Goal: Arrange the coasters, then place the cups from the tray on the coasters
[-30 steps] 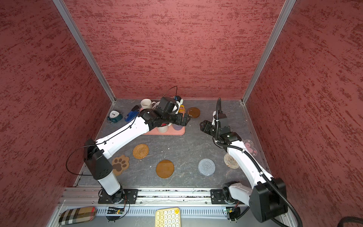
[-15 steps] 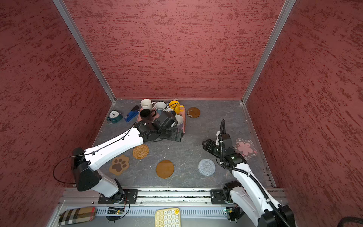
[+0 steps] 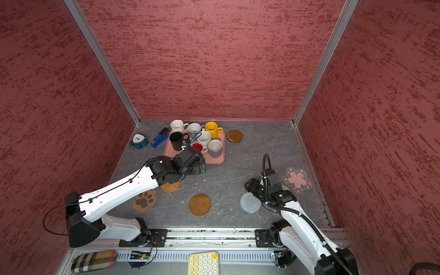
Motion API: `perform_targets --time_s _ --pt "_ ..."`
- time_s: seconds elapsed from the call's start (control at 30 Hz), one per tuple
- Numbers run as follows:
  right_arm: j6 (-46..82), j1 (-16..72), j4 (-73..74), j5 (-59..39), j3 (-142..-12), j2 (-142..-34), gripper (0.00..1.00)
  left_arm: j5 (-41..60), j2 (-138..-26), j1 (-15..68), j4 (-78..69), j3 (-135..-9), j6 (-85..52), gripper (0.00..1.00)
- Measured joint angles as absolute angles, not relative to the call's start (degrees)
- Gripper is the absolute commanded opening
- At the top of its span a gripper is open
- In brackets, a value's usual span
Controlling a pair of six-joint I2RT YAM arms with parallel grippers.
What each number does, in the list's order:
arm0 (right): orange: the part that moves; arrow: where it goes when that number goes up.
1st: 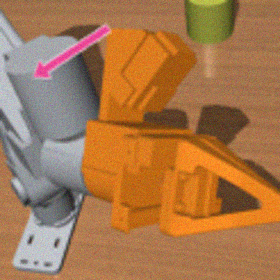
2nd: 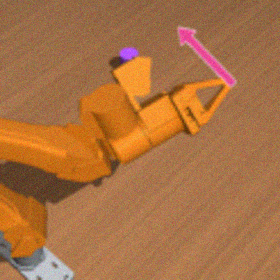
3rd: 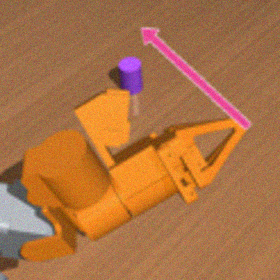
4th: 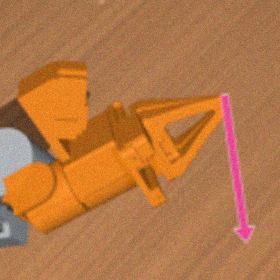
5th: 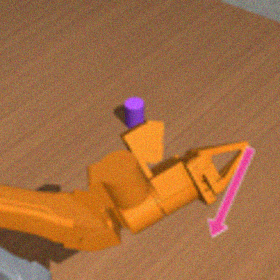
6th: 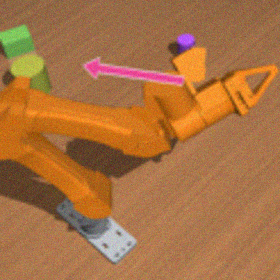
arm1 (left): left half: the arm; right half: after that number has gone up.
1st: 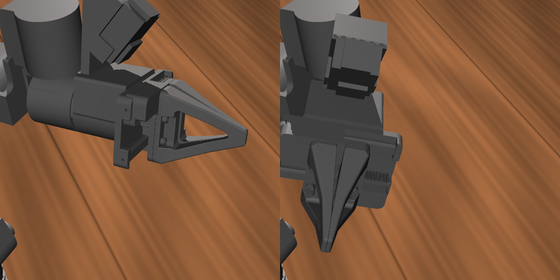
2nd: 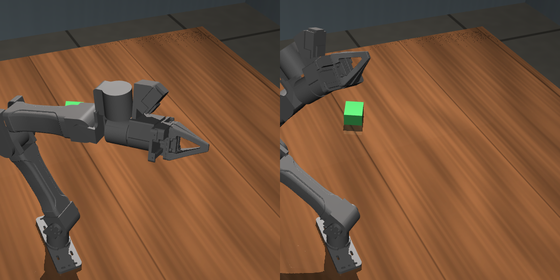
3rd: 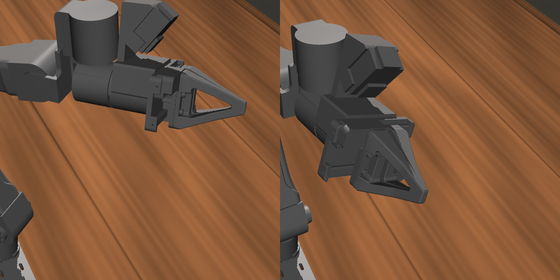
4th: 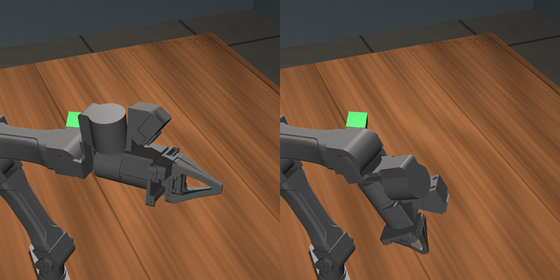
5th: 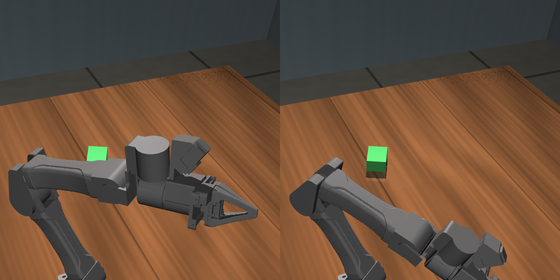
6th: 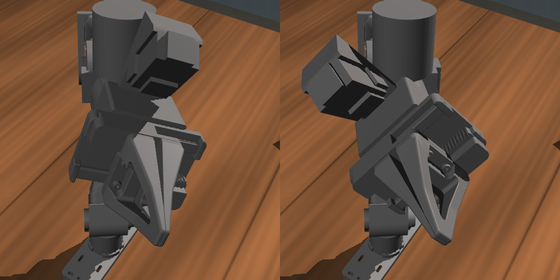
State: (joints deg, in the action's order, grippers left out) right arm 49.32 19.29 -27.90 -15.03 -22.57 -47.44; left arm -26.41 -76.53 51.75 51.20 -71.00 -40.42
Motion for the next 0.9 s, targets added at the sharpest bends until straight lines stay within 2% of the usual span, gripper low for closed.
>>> perform_targets --time_s 0.13,0.37,0.63,0.9 --pt "53.4 25.5 -30.1 -13.3 -21.6 -48.8 0.70 -26.0 -71.5 50.2 49.0 -64.3 -38.3 1.00" --pt "63.6 36.4 -29.6 -7.5 -23.6 -55.5 0.71 -18.8 -63.7 41.3 43.4 -54.6 -35.4 0.99" --pt "68.8 37.7 -26.3 -3.7 -28.0 -64.3 0.72 -14.9 -59.9 39.2 39.6 -50.0 -33.5 0.99" --pt "68.7 35.9 -20.3 -2.3 -32.0 -72.6 0.71 -13.0 -58.8 36.9 38.5 -47.4 -32.7 1.00"
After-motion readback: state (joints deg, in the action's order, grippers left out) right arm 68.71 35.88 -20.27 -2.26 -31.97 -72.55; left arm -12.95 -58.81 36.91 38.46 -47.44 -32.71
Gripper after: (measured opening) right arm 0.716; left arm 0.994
